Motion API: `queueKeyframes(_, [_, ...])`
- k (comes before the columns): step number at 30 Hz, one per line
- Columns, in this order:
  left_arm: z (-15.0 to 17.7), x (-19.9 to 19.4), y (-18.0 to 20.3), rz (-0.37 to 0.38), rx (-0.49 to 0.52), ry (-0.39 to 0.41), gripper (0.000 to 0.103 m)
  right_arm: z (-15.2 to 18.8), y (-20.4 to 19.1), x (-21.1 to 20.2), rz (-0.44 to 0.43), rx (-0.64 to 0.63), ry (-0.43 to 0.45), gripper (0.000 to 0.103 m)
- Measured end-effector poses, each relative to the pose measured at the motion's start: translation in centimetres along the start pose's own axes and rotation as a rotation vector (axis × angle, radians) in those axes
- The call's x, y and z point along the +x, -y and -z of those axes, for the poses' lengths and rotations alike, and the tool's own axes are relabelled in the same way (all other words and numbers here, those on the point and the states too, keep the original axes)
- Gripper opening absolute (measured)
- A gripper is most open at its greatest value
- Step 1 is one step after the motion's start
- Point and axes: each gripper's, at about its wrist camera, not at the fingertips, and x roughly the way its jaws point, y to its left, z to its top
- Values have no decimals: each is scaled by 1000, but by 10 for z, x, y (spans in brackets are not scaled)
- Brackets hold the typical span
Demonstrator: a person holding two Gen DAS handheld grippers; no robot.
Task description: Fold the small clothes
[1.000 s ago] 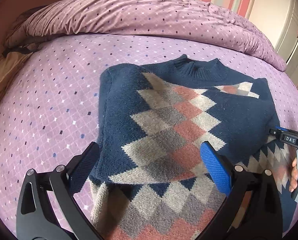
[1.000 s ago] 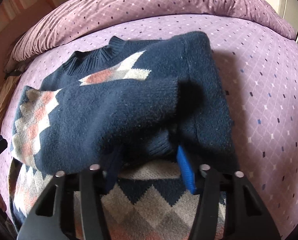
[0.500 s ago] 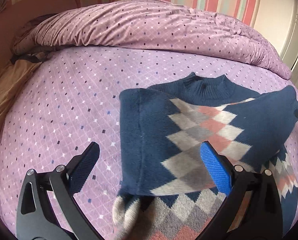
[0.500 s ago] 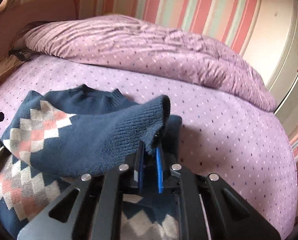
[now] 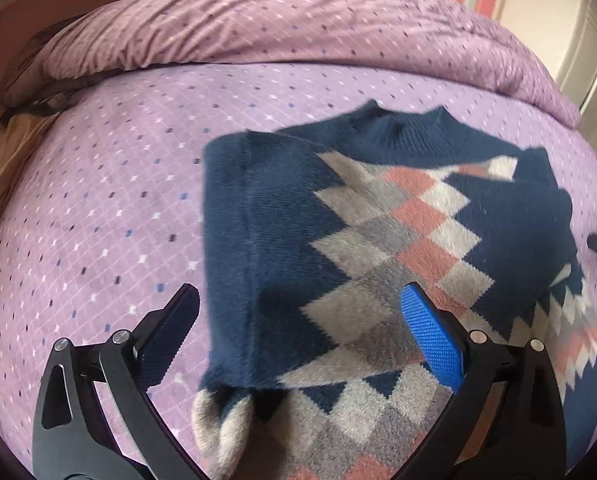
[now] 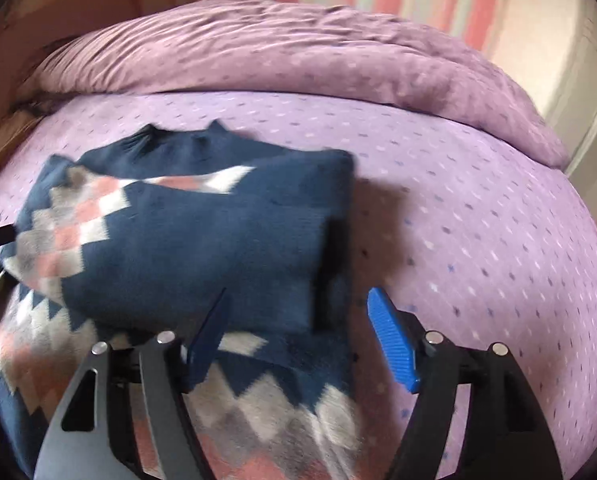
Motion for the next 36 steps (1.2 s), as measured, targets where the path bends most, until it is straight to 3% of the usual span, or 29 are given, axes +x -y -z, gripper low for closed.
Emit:
queueKeyframes(4, [3, 16, 8, 11, 5, -41, 100, 5, -15, 21, -97, -11, -64, 70])
queueKeyframes(11, [14, 35, 12, -27, 58, -79, 100, 21, -16, 49, -135, -2, -132, 70])
queueKeyframes(14, [17, 45, 3, -8, 27, -93, 100, 23, -14, 57, -116, 2, -150, 81])
queueKeyframes(17, [16, 50, -4, 12, -12, -99, 100, 25, -6, 62, -148, 62, -162, 82])
queueKeyframes(20, [14, 48, 1, -10, 6, -100, 100, 24, -14, 59, -103, 13, -147, 82])
queueKeyframes(26, [23, 10, -2, -8, -15, -50, 100, 25, -6, 29, -108, 43, -91, 83])
queueKeyframes(36, [94, -48, -2, 100, -71, -100, 100, 69, -15, -42, -46, -47, -77, 83])
